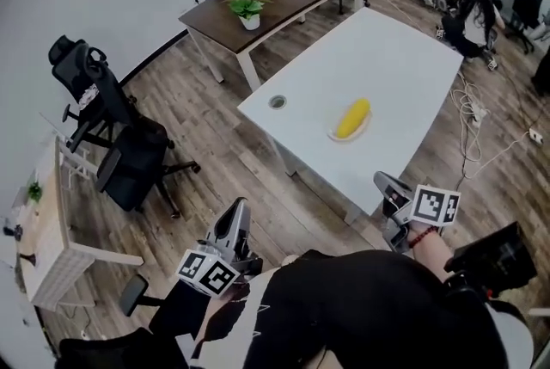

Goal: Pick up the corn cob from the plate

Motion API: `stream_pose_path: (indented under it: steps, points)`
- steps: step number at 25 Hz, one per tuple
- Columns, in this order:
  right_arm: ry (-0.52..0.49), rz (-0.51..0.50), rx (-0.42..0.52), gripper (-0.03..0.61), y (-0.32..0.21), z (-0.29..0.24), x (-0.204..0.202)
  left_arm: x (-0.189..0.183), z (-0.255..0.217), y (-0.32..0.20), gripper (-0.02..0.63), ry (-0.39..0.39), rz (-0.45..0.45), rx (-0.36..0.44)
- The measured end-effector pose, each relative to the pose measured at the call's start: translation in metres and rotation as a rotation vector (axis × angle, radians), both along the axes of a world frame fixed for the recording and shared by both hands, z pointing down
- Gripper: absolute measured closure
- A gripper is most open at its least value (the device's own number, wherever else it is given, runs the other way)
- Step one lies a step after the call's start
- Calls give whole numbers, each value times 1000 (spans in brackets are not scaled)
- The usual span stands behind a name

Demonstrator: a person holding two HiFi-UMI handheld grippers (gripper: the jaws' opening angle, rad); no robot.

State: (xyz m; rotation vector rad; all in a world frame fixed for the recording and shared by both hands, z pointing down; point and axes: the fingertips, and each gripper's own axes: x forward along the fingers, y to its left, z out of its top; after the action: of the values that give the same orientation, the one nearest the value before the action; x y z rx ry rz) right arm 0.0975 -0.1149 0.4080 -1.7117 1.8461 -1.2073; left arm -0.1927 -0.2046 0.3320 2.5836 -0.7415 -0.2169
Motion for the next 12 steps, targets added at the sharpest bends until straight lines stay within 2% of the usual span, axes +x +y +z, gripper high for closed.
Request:
stream_pose_path:
  steps: [4,12]
  points:
    - [18,68,25,563,-25,-10,1,2,-7,-36,600,0,57,28]
    - [-17,116,103,563,-73,-23,-23,-11,-10,-102,600,-14,139,42]
